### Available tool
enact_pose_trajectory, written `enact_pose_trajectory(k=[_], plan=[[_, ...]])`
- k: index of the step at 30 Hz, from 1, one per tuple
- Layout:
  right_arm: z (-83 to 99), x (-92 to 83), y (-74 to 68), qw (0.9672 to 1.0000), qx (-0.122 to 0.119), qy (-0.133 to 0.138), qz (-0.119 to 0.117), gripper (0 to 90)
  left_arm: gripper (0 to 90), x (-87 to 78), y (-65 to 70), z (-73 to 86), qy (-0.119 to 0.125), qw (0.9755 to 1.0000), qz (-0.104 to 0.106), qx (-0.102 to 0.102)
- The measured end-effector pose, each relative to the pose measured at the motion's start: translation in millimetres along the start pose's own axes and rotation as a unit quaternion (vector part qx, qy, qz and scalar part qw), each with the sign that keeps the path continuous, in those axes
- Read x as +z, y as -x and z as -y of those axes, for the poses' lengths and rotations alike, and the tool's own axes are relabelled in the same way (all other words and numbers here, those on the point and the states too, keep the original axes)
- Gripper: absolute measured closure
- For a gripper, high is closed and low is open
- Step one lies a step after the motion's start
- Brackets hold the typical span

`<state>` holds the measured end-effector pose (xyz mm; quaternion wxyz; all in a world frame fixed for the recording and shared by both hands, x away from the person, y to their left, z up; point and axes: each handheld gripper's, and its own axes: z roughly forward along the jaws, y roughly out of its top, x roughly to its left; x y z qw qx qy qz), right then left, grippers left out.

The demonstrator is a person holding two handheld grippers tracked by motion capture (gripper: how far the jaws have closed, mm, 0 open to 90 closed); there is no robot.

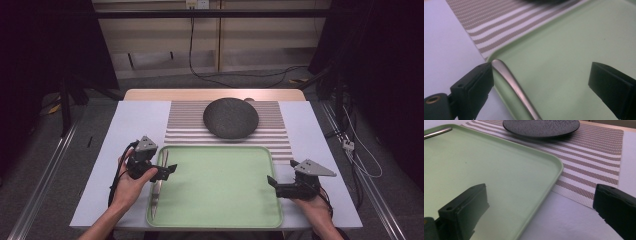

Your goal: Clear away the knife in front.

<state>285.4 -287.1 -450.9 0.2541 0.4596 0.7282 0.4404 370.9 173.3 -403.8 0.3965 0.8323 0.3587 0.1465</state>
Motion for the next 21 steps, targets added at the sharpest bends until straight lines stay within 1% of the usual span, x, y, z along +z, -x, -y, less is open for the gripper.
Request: enact_pose_trajectory(k=[1, 3, 5, 8, 9, 10, 12, 15, 17, 18, 21], plan=[[0.0, 0.0, 0.0, 1.0000, 0.000, 0.000, 0.000, 0.0, 6.0, -2.9, -0.1, 0.7, -0.001, 1.0000, -0.002, -0.002], [0.0, -0.1, 0.0, 1.0000, 0.000, 0.000, 0.000, 0.0, 5.8, -7.1, 0.7, 3.8, 0.007, 0.9999, -0.007, -0.010], [0.0, -0.2, 0.1, 1.0000, 0.001, 0.000, 0.000, 0.0, 5.6, -11.3, 1.3, 7.6, 0.006, 0.9994, -0.033, -0.006], [0.1, 0.1, 0.2, 1.0000, 0.001, 0.000, 0.000, 0.0, 6.1, -16.1, -1.9, 14.6, 0.007, 0.9988, -0.047, -0.009], [0.1, 0.2, 0.0, 1.0000, 0.001, -0.001, 0.000, 0.0, 6.2, -17.5, -3.5, 16.9, 0.006, 0.9989, -0.045, -0.012], [0.1, 0.3, -0.2, 1.0000, 0.000, -0.001, -0.001, 0.0, 6.2, -18.4, -4.8, 19.4, 0.010, 0.9988, -0.042, -0.022], [0.1, 0.4, -0.3, 1.0000, 0.004, -0.001, 0.000, 0.0, 6.4, -21.6, -6.9, 24.4, 0.009, 0.9986, -0.040, -0.034], [0.2, 0.4, 0.5, 1.0000, 0.002, -0.001, 0.001, 0.0, 6.4, -24.6, -4.3, 32.5, 0.006, 0.9980, -0.060, -0.018], [0.3, 0.3, 0.7, 1.0000, 0.002, -0.001, 0.001, 0.0, 6.1, -24.9, -3.4, 38.7, 0.004, 0.9984, -0.052, -0.021], [0.3, 0.3, 0.7, 1.0000, 0.002, -0.001, 0.001, 0.0, 6.2, -25.2, -3.2, 41.4, 0.003, 0.9984, -0.052, -0.020], [0.3, 0.2, 0.8, 1.0000, 0.002, -0.001, 0.003, 0.0, 6.3, -26.6, -4.7, 48.7, 0.007, 0.9979, -0.062, -0.018]])
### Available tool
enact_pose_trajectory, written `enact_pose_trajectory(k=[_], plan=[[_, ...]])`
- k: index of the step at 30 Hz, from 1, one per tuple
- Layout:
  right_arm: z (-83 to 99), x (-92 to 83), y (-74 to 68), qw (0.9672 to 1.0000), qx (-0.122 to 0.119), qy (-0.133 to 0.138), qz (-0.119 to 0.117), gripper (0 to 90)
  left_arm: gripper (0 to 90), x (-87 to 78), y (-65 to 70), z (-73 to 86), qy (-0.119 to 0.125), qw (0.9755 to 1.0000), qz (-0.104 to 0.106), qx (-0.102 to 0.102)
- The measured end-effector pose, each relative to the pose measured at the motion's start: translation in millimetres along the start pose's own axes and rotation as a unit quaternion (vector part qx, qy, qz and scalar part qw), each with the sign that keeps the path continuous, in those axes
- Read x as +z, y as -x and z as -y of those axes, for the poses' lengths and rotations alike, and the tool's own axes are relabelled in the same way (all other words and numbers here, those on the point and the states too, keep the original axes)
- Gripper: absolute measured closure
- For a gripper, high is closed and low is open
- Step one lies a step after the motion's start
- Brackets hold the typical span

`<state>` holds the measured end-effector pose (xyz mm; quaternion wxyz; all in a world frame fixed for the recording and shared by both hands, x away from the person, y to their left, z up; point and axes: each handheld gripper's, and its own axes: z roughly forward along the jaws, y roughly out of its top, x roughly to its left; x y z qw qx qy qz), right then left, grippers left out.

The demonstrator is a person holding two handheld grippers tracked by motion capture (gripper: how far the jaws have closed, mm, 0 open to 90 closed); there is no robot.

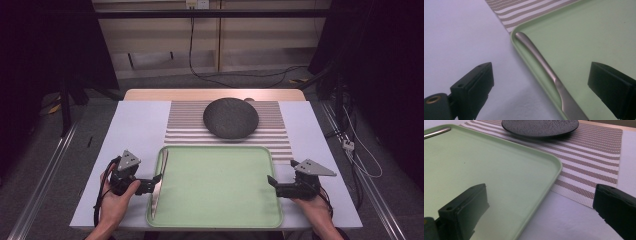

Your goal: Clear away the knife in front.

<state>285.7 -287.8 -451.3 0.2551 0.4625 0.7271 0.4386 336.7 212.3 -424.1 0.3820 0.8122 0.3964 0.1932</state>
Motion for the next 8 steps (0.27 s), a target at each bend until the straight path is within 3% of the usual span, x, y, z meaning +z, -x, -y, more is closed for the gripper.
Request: enact_pose_trajectory(k=[8], plan=[[-0.3, 0.9, 0.7, 1.0000, 0.003, -0.001, 0.001, 0.0, 6.2, 0.1, -4.9, 6.5, 0.005, 0.9998, 0.000, -0.021]])
